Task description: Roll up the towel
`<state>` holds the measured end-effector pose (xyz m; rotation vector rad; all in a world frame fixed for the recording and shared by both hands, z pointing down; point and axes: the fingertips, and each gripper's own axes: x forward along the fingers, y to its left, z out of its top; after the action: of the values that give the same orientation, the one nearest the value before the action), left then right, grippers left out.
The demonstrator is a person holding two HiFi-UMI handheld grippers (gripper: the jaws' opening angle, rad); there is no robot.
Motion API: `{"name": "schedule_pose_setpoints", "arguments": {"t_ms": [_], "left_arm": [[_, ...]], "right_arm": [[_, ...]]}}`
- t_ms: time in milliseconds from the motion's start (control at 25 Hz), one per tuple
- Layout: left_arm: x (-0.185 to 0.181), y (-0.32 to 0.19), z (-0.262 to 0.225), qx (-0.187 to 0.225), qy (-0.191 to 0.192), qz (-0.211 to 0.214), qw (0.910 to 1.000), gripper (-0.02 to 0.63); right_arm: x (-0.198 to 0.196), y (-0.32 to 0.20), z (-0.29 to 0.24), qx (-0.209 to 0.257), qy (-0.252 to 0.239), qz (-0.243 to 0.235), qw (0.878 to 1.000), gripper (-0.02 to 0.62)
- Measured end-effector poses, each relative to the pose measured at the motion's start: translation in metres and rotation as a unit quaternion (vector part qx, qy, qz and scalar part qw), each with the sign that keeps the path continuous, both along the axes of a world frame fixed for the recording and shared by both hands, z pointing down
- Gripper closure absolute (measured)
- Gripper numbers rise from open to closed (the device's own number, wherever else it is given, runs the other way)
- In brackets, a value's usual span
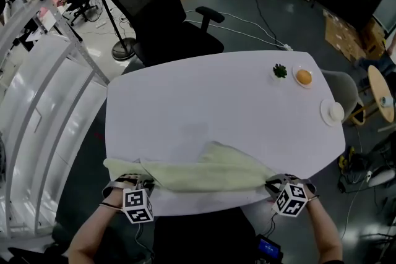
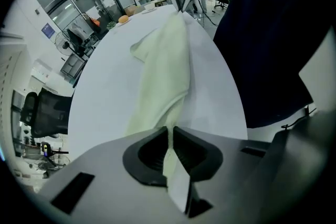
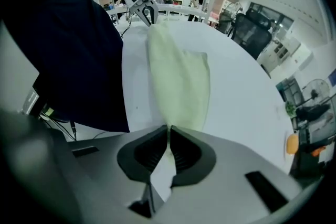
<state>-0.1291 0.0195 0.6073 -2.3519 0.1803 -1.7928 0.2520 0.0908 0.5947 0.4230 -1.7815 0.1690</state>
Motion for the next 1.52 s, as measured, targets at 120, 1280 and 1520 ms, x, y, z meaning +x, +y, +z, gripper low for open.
{"name": "schedule_pose_setpoints", "arguments": {"t_ms": [120,1280,1520], "left_arm": [[0.004,-0.015,-0.010,0.005,0.003,-0.007,1.0000,0.558],[0.028,-0.172,0.021,0.000,-0.029,-0.108,0.9938,0.557],[0.019,-0.190,0.008,0.011,0.041,-0.185,0.9817,0.431]], "right_arm": [[0.006,-0.014,-0.008,-0.003,-0.006,0.008,1.000,0.566],[0.037,-0.188,0.038,0.050,0.053,0.053,0.996,0.561],[0.040,-0.192,0.034,0.077,0.044,0.090,0.992,0.544]]}}
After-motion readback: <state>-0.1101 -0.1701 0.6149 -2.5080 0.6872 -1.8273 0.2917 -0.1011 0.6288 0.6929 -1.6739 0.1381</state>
